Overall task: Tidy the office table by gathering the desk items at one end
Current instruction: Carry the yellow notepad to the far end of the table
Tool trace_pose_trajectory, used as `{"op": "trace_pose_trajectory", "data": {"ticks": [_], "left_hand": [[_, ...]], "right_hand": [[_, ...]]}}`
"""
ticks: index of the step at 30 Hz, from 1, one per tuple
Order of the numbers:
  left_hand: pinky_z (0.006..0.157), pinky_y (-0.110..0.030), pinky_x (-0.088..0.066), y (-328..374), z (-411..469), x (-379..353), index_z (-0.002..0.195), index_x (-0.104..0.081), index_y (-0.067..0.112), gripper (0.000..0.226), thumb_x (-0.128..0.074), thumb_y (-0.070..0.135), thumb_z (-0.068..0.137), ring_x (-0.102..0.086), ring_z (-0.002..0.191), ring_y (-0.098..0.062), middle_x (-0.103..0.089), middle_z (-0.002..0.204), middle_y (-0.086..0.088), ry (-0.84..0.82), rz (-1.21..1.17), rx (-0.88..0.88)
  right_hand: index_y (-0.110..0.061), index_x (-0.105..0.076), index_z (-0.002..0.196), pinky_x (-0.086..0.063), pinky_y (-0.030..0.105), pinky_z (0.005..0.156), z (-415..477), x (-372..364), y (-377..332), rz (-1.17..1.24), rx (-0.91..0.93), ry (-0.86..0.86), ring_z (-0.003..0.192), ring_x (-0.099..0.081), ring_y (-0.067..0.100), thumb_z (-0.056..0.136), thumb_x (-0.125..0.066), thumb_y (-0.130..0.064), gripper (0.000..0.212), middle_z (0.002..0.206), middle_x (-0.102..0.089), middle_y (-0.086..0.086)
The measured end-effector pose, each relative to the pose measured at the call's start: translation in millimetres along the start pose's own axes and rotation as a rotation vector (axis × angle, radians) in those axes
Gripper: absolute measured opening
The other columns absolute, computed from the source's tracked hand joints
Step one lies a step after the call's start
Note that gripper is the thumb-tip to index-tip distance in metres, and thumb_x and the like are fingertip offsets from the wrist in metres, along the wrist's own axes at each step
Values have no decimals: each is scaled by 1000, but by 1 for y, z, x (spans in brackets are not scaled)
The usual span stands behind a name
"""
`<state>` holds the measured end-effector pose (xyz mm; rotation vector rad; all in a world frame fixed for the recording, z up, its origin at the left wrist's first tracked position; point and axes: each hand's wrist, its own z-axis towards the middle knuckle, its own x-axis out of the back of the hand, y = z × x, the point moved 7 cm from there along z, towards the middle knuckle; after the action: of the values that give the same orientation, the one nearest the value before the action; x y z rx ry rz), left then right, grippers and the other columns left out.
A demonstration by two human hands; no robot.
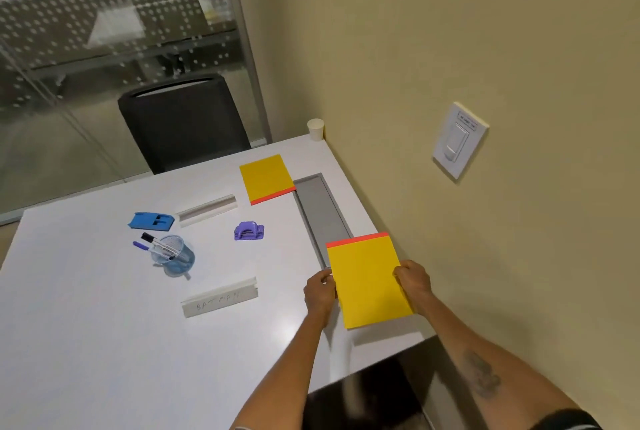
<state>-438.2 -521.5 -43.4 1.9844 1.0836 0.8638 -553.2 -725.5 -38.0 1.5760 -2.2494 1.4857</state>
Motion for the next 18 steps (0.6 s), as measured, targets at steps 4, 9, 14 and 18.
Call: {"op": "trace_pose_trajectory", "data": {"ticks": [4, 9, 14, 18], "left_hand": [[102, -51, -52, 0, 6, -17, 128, -65, 7, 33, -44, 8, 102, -64, 116, -36, -65, 130, -16, 40, -48, 49], [103, -51, -52, -7, 16, -25, 134, -61, 7, 34, -51, 12, 102, -63, 119, -34, -62, 135, -14, 65, -93, 86], [106, -48, -50, -15, 27, -29, 133, -61, 5, 36, -51, 6, 98, -61, 120, -33, -63, 133, -15, 77, -88, 137], [100, -46, -54, -16, 37, -37, 122, -67, 7, 32, -46, 4, 98, -65, 110, -33, -69, 121, -13, 50, -51, 136]], "right_hand": [[-7, -42, 78, -24, 36, 67, 25, 3, -7, -47, 36, -38, 74, -34, 24, 89, -49, -2, 15, 77, -38, 16], [-13, -38, 65, -20, 32, 57, 52, -3, -7, -36, -17, -62, 64, -30, 20, 88, -50, -4, 28, 66, -35, 7], [-8, -45, 81, -25, 34, 65, 66, -15, -4, 6, -56, -113, 72, -34, 21, 89, -52, -6, 11, 78, -40, 13], [-7, -50, 82, -28, 36, 69, 77, -20, -2, 22, -60, -121, 77, -38, 23, 90, -54, -8, 9, 81, -46, 14]]}}
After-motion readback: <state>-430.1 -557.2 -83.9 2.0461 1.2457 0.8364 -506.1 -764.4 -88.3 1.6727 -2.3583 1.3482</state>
